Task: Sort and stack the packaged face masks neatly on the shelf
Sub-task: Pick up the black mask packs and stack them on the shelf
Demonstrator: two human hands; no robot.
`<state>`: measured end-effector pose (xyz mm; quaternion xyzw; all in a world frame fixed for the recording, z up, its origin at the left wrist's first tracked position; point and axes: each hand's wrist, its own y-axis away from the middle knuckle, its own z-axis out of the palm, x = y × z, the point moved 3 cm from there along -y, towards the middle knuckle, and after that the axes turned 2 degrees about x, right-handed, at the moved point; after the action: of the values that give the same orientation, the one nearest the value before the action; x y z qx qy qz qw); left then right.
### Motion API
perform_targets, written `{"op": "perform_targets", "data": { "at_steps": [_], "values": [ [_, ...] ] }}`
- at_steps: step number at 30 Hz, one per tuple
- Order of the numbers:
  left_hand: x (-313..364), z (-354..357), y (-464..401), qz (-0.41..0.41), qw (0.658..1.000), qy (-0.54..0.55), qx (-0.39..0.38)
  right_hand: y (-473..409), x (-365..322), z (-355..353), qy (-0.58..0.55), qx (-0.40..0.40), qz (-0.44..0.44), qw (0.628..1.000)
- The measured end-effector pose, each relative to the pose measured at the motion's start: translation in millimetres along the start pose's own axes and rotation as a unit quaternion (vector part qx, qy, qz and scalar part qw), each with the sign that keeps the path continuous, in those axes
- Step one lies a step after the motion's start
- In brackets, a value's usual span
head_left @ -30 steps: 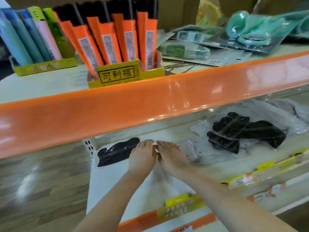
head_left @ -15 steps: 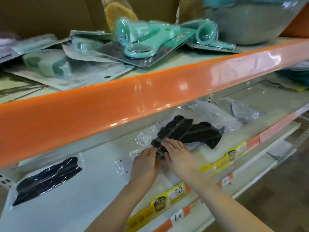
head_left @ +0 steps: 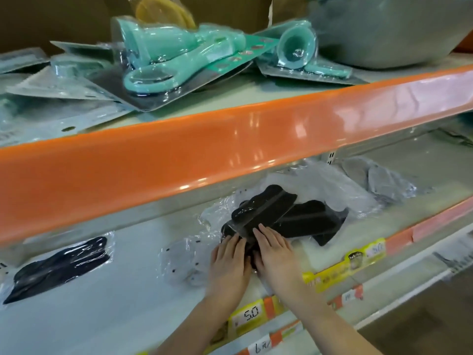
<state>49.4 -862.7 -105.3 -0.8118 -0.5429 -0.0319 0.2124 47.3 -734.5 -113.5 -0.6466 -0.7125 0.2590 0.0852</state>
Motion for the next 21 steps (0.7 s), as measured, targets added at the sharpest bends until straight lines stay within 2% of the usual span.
{"op": "perform_targets", "data": {
  "at_steps": [6, 10, 13, 15, 21],
  "values": [
    [-1, 3, 6, 0.002, 0.999, 0.018, 0.026, 3, -1, -4, -0.016, 0.071, -0.009, 0.997],
    [1, -7, 9, 0.025, 0.991, 0.042, 0.124, 6, -1, -7, -0.031, 0.075, -0.033, 0.996],
    [5, -12, 10, 0.081, 0.976, 0.018, 0.2, 8, -2, -9, -0.057, 0.071, -0.056, 0.994],
    [6, -11, 11, 0.104, 0.973, 0.008, 0.206, 10, -3, -12, -0.08, 0.075, -0.077, 0.991],
    [4, -13, 8, 0.093, 0.973, 0.017, 0.21, 13, -6, -17, -0.146, 0.07, -0.123, 0.979]
  ]
}}
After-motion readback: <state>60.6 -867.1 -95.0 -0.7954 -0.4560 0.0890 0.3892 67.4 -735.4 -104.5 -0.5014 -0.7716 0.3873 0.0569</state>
